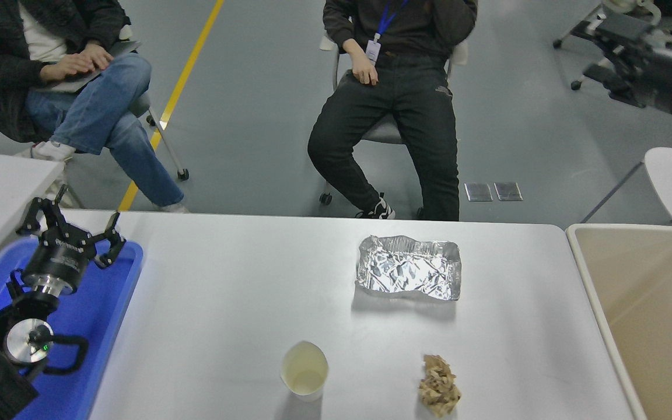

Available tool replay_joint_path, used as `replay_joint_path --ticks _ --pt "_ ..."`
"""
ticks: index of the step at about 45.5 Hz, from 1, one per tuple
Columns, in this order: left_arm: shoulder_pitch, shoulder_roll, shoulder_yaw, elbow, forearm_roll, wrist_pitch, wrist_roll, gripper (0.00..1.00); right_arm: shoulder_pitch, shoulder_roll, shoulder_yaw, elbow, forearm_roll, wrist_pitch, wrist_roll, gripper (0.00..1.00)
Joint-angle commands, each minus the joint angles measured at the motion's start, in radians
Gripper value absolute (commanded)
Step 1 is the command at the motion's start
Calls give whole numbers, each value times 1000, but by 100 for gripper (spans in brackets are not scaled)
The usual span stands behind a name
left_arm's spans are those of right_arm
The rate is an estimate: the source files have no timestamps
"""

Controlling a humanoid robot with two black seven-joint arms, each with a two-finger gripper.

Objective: Clean the table surface

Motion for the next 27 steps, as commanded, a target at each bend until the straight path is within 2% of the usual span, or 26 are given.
replay_joint_path --ticks 1,8,18,27 --pt "0 0 0 0 0 0 0 100 155 275 -81 53 -259 6 2 99" --pt "0 0 0 0 0 0 0 100 158 450 -109 44 -375 6 2 99" --pt "0 1 0 0 0 0 0 100 152 450 -275 61 -417 6 6 99" --pt "0 0 0 0 0 0 0 100 138 450 -282 235 -419 6 6 99"
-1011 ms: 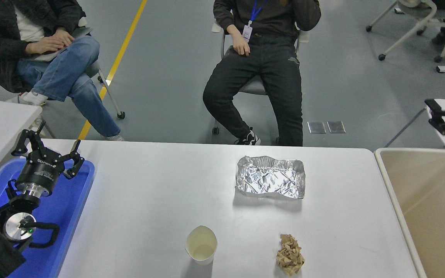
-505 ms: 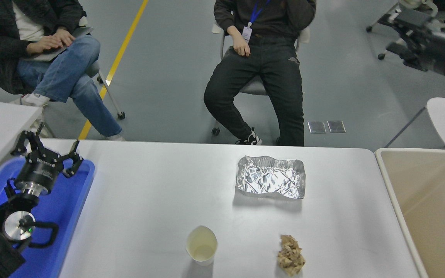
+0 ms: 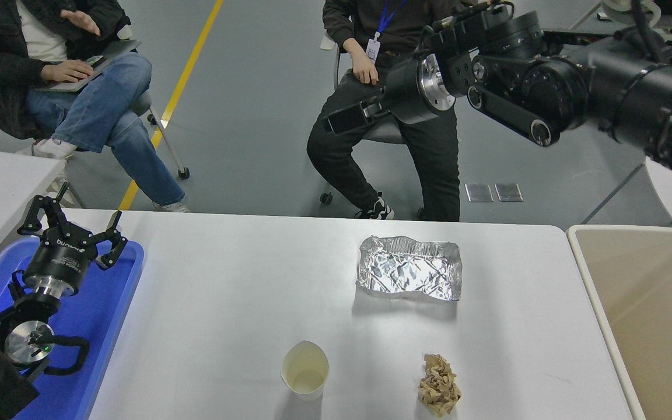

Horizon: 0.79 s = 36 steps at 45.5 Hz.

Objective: Clean the table surface

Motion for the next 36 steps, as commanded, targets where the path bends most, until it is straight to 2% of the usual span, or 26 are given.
replay_joint_path --ticks 1,12,26,36 --pt "0 0 0 0 0 0 0 100 -8 35 -57 148 -36 0 2 99" --pt "0 0 0 0 0 0 0 100 -83 35 -37 230 -35 -1 2 99" --pt "0 0 0 0 0 0 0 100 -244 35 48 241 -35 -1 0 99" --pt "0 1 0 0 0 0 0 100 -301 35 126 265 -35 -4 2 99"
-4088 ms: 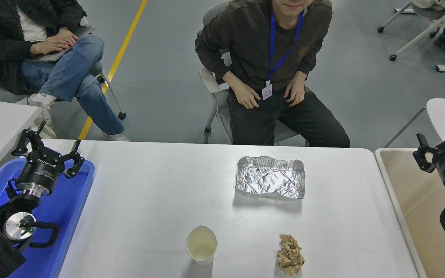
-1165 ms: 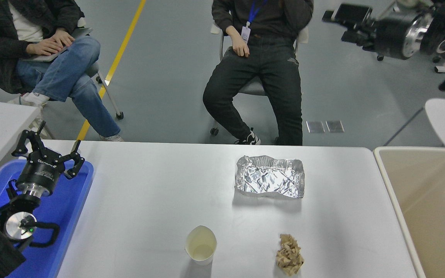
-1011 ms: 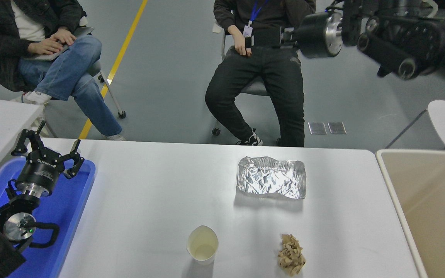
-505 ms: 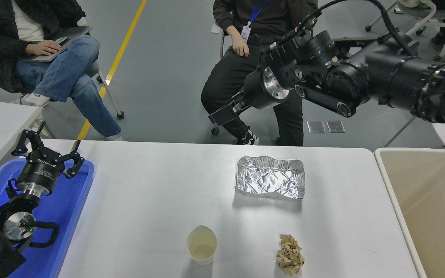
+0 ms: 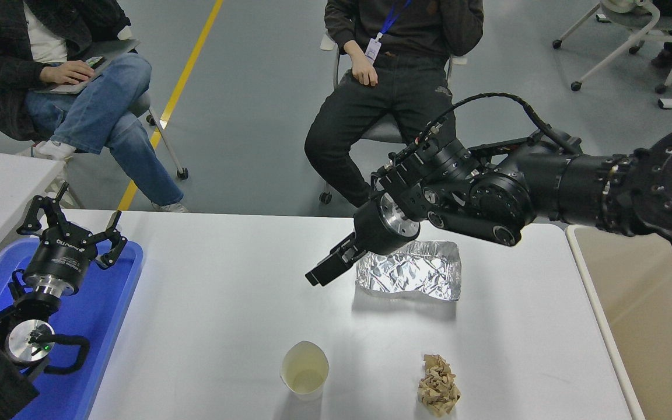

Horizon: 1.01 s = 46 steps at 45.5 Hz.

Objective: Clean the table surface

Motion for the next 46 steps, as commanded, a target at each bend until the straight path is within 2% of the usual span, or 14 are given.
replay_joint_path --ticks 1,21,46 --pt "0 1 0 0 0 0 0 100 -79 1 77 29 -1 -2 1 99" --pt "0 0 0 0 0 0 0 100 -262 1 69 16 -33 -16 -1 99" --pt "0 0 0 0 0 0 0 100 -325 1 22 -54 -68 -188 -4 99"
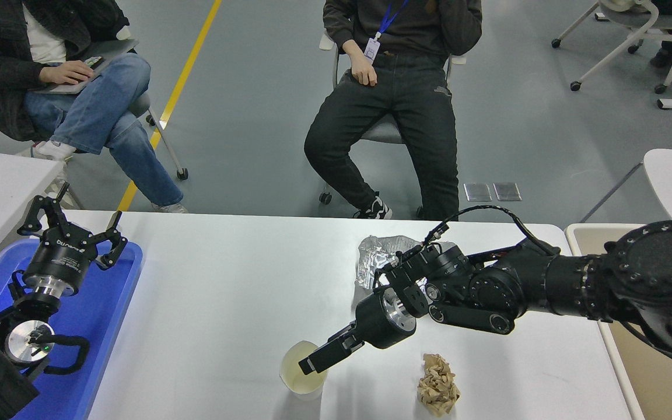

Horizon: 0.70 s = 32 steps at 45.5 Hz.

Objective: Clean the table surface

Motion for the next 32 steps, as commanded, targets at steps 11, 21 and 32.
replay_joint_path --ticks 11,21,32 --pt "0 1 0 0 0 0 0 100 -33 0 -52 -50 -4 -94 -3 99" --pt "0 1 0 0 0 0 0 100 -41 0 -52 -47 -4 -116 -3 98" --pt "0 1 0 0 0 0 0 100 -41 0 -50 -35 -5 -116 -3 98"
